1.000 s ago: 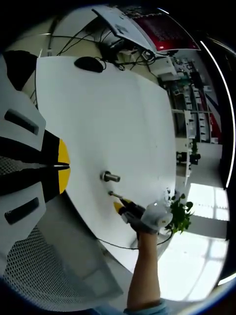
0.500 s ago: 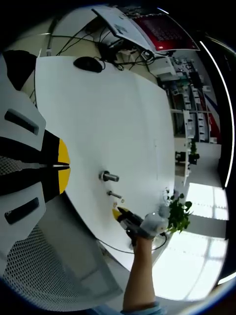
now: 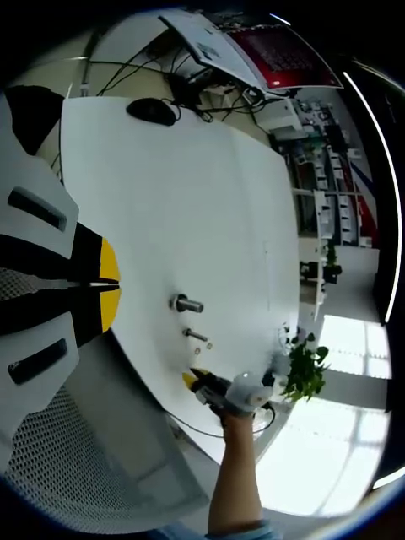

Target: Place the washer onto the threaded stud by aligning its center hole with the stud, sliding it down to the base, and recovering from edge contact or off-axis alignment until the washer reaches the visible bottom stop.

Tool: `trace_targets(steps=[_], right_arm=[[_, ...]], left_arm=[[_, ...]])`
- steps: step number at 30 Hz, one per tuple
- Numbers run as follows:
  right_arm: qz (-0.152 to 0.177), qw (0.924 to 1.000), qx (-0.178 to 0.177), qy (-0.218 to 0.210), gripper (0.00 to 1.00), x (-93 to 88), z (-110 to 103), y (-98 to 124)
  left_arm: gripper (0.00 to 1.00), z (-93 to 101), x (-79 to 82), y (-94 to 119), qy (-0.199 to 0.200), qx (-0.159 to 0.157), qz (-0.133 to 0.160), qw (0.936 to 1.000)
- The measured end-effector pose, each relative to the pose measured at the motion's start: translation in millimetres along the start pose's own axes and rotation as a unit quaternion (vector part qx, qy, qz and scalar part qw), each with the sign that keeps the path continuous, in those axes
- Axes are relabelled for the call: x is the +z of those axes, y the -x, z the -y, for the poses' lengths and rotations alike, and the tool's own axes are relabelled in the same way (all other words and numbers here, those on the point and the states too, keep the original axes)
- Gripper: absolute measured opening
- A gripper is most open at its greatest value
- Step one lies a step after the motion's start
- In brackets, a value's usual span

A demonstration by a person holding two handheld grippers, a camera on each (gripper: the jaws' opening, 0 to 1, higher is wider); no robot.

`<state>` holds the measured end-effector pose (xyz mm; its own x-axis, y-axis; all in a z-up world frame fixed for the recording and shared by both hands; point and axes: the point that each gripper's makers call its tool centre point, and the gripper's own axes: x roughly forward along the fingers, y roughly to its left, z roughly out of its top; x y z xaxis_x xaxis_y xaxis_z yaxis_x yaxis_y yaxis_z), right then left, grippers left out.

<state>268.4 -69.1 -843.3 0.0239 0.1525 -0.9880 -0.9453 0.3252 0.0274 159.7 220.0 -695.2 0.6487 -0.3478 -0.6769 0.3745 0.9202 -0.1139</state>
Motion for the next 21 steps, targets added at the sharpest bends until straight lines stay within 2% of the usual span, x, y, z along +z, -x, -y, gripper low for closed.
trace_targets(steps=[4,7,8,10,13,16,21], right_arm=[[-0.023,0.9990,-0.016,0.035,0.16,-1.5,3.3,-0.8],[-0.029,0.9991,-0.010,0.029,0.17,-1.4,2.9,-0.7],[-0.028,0.9992,-0.010,0.026,0.17,-2.5,2.6,-0.2],[-0.005,0.9967,-0.012,0.080,0.17,-0.7,3.1,-1.0],[-0.004,0.9978,-0.012,0.064,0.17,-2.8,0.5,0.7],[0.000,0.9962,-0.012,0.086,0.17,-1.8,0.4,0.4],[0.000,0.9957,-0.009,0.092,0.17,-1.9,2.2,-0.7]], left_arm=[[0.00,-0.4,0.4,0.1,0.000,0.001,0.001,1.0000],[0.00,-0.6,0.1,0.4,0.002,0.003,0.001,1.0000],[0.00,-0.6,-0.4,0.4,0.003,0.003,-0.001,1.0000],[0.00,-0.5,-0.7,0.5,0.002,0.003,-0.002,1.0000],[0.00,-0.2,-0.7,0.3,0.002,0.002,-0.001,1.0000],[0.00,-0.2,-0.1,0.2,0.002,0.002,0.000,1.0000],[0.00,0.1,-0.8,0.1,0.001,0.001,-0.002,1.0000]])
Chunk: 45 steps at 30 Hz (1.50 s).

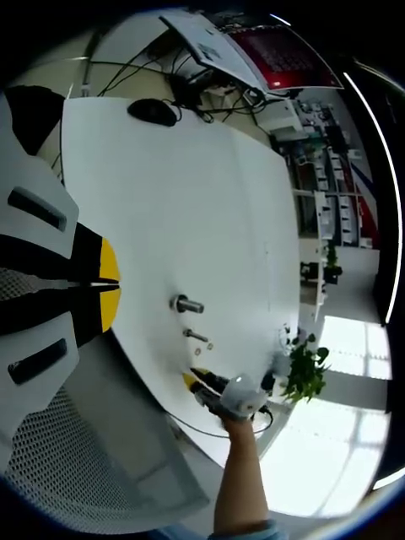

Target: Place the washer onto the threaded stud by aligning its center hole with the stud, sliding it down to the base, and recovering from edge contact or off-axis alignment until the washer reaches the visible bottom stop.

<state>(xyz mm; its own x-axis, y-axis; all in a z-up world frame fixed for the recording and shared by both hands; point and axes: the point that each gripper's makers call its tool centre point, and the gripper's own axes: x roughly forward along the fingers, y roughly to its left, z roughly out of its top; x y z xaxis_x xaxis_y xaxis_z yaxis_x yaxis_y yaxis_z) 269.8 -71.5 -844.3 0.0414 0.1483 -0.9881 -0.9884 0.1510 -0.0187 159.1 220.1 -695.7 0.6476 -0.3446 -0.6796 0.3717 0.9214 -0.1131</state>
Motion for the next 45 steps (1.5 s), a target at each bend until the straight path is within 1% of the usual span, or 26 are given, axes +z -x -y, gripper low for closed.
trace_targets(steps=[2,6,7,9,11,13,14,18,19,20,23,24,30,33,36,38,41,45], right_arm=[[-0.003,1.0000,0.000,-0.007,0.17,0.4,-0.9,0.5],[-0.004,1.0000,-0.005,-0.007,0.17,0.3,-0.8,0.3],[-0.001,0.9999,-0.004,-0.010,0.17,0.0,-0.7,0.9],[0.015,0.9993,0.000,-0.034,0.17,0.3,0.6,0.7],[0.021,0.9992,0.001,-0.035,0.17,-0.5,0.8,1.3],[0.026,0.9993,0.000,-0.028,0.17,-0.3,-0.4,1.0],[0.027,0.9995,-0.001,-0.015,0.17,-0.1,-0.8,0.8],[0.027,0.9996,-0.002,-0.012,0.18,1.1,-0.6,0.8],[0.025,0.9997,-0.003,-0.003,0.18,1.0,-0.8,0.4],[0.030,0.9994,-0.003,0.017,0.18,1.6,-0.7,0.4],[0.036,0.9993,-0.001,-0.013,0.18,1.9,0.2,0.7],[0.036,0.9993,-0.001,-0.008,0.18,2.0,-0.3,0.7],[0.039,0.9992,0.000,-0.013,0.18,3.3,-0.3,0.8],[0.032,0.9995,0.000,-0.009,0.18,4.3,-0.3,0.4],[0.018,0.9998,-0.004,-0.001,0.18,5.1,-1.7,0.1],[0.006,0.9999,-0.007,0.006,0.18,5.5,-1.5,-1.0],[-0.014,0.9999,-0.007,0.004,0.18,5.8,-1.1,-1.1],[-0.041,0.9990,-0.006,0.018,0.18,5.8,-0.8,-2.4]], left_arm=[[0.00,0.1,0.0,-0.1,-0.001,-0.001,0.000,1.0000],[0.00,0.2,0.0,-0.1,-0.001,-0.001,-0.001,1.0000],[0.00,0.3,0.0,-0.1,-0.001,-0.001,0.000,1.0000],[0.00,0.2,0.2,0.1,-0.001,0.000,0.001,1.0000],[0.00,0.3,0.6,0.1,-0.001,-0.001,0.001,1.0000],[0.00,0.3,1.0,0.1,-0.001,-0.001,0.002,1.0000],[0.00,0.3,1.1,0.1,-0.001,-0.001,0.002,1.0000],[0.00,0.4,1.7,0.1,-0.002,-0.001,0.004,1.0000],[0.00,0.4,1.7,0.2,-0.002,-0.001,0.004,1.0000],[0.00,0.5,1.6,0.2,-0.002,-0.001,0.004,1.0000],[0.00,0.5,1.9,0.2,-0.002,-0.001,0.004,1.0000],[0.00,0.5,2.1,0.1,-0.002,-0.001,0.005,1.0000],[0.00,1.0,2.2,-0.1,-0.003,-0.002,0.004,1.0000],[0.00,1.2,2.3,-0.2,-0.004,-0.003,0.004,1.0000],[0.00,1.5,2.3,-0.3,-0.005,-0.004,0.004,1.0000],[0.00,1.3,2.2,-0.1,-0.004,-0.003,0.004,1.0000],[0.00,1.1,2.3,0.0,-0.003,-0.003,0.005,1.0000],[0.00,1.0,1.5,-0.4,-0.003,-0.003,0.002,1.0000]])
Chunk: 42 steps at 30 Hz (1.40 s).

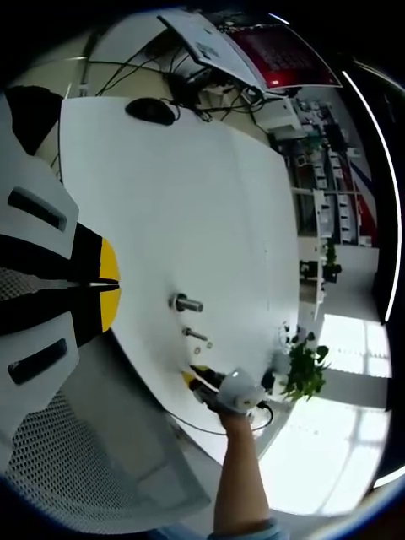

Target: Place the washer onto the threaded stud by aligning its center hole with the stud, sliding it down to the base, and recovering from edge contact or off-axis alignment until the washer reaches the visible bottom stop.

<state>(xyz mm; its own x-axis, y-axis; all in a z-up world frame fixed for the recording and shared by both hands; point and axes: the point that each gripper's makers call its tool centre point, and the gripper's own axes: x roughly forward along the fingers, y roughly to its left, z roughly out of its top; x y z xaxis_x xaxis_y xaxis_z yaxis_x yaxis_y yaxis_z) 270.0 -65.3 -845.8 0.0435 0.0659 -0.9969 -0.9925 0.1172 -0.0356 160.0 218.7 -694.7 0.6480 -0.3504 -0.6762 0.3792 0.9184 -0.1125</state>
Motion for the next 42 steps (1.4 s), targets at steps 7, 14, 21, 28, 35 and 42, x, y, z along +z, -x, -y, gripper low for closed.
trace_targets(steps=[7,14,21,28,35,42], right_arm=[[-0.011,0.9999,-0.003,-0.006,0.18,-1.1,-0.3,0.6],[-0.003,0.9998,-0.004,-0.020,0.18,-1.4,-0.3,1.5],[0.007,0.9994,-0.005,-0.032,0.18,-2.5,1.3,1.6],[0.019,0.9988,-0.009,-0.044,0.18,-1.8,0.8,1.5],[0.062,0.9936,-0.009,-0.093,0.18,-1.4,1.8,2.7],[0.130,0.9770,-0.012,-0.168,0.17,-0.2,5.6,4.4]], left_arm=[[0.00,-0.6,0.2,0.1,0.001,0.002,0.001,1.0000],[0.00,-0.6,0.1,-0.4,0.001,0.001,0.000,1.0000],[0.00,-0.8,-0.3,-0.4,0.001,0.002,-0.001,1.0000],[0.00,-1.3,-1.1,-0.3,0.002,0.003,-0.003,1.0000],[0.00,-1.8,-3.1,0.0,0.003,0.005,-0.008,1.0000],[0.00,-2.0,-2.9,0.2,0.005,0.006,-0.007,0.9999]])
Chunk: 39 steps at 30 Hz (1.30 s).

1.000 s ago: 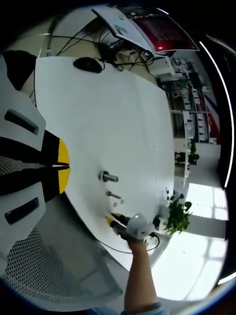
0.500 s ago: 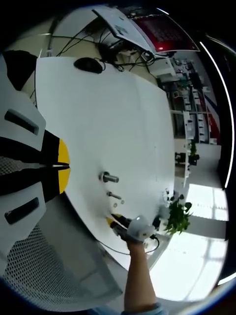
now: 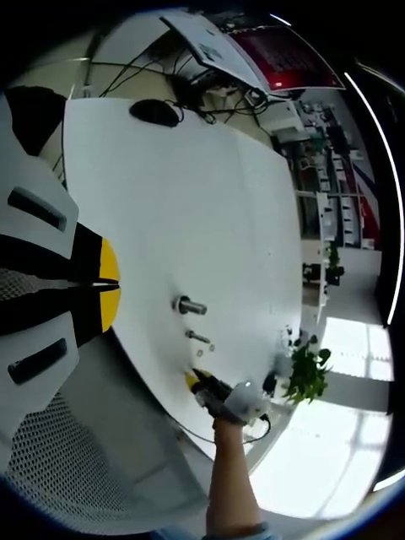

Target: Place the washer onto the threaded stud by aligning its center hole with the stud, sliding it down to the base, and recovering from edge contact or off-axis alignment until the washer reaches the visible bottom stop.

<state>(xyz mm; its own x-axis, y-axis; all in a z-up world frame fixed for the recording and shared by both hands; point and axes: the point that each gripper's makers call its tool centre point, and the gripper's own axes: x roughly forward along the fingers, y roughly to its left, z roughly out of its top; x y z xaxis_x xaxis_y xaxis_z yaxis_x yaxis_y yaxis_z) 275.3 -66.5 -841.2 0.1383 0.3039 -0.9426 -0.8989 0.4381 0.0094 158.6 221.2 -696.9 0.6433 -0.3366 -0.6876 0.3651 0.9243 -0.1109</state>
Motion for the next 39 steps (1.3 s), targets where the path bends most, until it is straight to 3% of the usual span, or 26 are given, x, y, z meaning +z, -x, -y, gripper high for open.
trace_targets(steps=[4,22,39], right_arm=[[0.033,0.9981,0.006,-0.051,0.16,4.1,6,-1],[0.045,0.9974,-0.016,-0.054,0.20,26.2,29,-8],[0.047,0.9978,-0.030,-0.037,0.18,35.9,32,-11]], left_arm=[[0.00,0.2,-0.3,0,-0.001,-0.001,-0.001,1.0000],[0.00,-0.8,-1.0,-1,0.002,0.002,-0.004,1.0000],[0.00,-0.9,-1.2,-1,0.003,0.002,-0.005,1.0000]])
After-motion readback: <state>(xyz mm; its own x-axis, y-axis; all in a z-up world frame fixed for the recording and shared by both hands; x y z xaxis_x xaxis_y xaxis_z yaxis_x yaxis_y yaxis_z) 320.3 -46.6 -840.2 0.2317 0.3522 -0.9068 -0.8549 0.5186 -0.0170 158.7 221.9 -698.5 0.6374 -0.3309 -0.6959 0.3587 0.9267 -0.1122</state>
